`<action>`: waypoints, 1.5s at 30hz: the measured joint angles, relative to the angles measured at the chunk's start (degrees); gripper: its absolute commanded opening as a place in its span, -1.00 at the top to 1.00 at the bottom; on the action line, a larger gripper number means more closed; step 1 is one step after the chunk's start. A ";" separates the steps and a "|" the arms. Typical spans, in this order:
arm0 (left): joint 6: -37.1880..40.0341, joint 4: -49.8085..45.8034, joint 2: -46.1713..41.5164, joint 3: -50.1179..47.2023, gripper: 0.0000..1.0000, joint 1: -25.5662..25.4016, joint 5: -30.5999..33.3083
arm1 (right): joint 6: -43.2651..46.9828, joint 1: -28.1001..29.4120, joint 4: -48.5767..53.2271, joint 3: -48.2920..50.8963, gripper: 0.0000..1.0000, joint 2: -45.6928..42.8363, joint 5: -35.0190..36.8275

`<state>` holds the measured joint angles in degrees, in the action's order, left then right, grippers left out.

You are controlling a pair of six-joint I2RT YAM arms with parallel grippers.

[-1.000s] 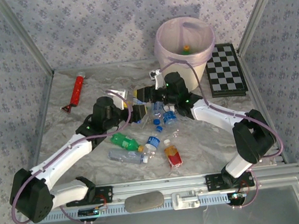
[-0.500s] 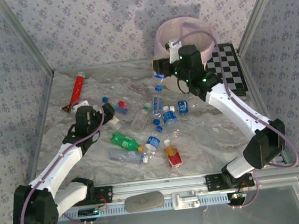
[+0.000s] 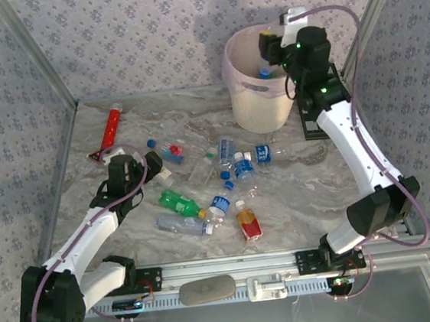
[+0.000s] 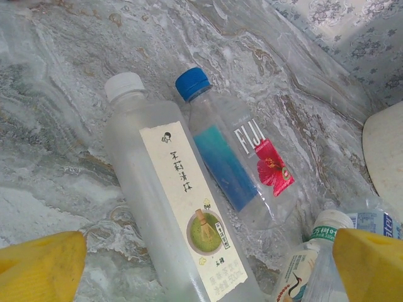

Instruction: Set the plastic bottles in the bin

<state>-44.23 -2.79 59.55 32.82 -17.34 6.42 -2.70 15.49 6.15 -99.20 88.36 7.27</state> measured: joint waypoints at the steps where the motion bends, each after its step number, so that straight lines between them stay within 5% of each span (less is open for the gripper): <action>1: 0.00 0.02 0.00 -0.07 -1.00 0.00 -0.17 | -0.35 -1.31 -0.70 -1.33 0.08 1.22 -0.20; 18: 0.85 0.04 -0.74 -1.14 -1.00 0.37 -1.22 | -5.95 -4.48 2.75 -8.90 0.00 18.47 -2.99; 23: 1.31 0.02 -1.07 -1.11 -1.00 0.48 -1.25 | -8.15 -4.33 7.04 -11.82 -0.21 23.15 -4.17; 29: 1.53 0.00 -1.29 -1.11 -1.00 0.52 -1.25 | -10.21 -4.22 11.26 -15.45 -0.75 25.44 -5.05; 37: 1.60 0.07 -1.36 -1.14 -1.00 0.52 -1.95 | -9.29 -3.39 13.03 -18.36 -0.84 21.62 -5.05; 45: 2.69 1.97 1.79 0.20 -1.00 -0.35 -4.31 | -8.83 -2.51 10.69 -3.80 -0.98 2.32 -7.63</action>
<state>-41.54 -0.82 61.34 33.01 -17.69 2.11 -11.53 12.97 16.84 -103.00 90.67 -0.36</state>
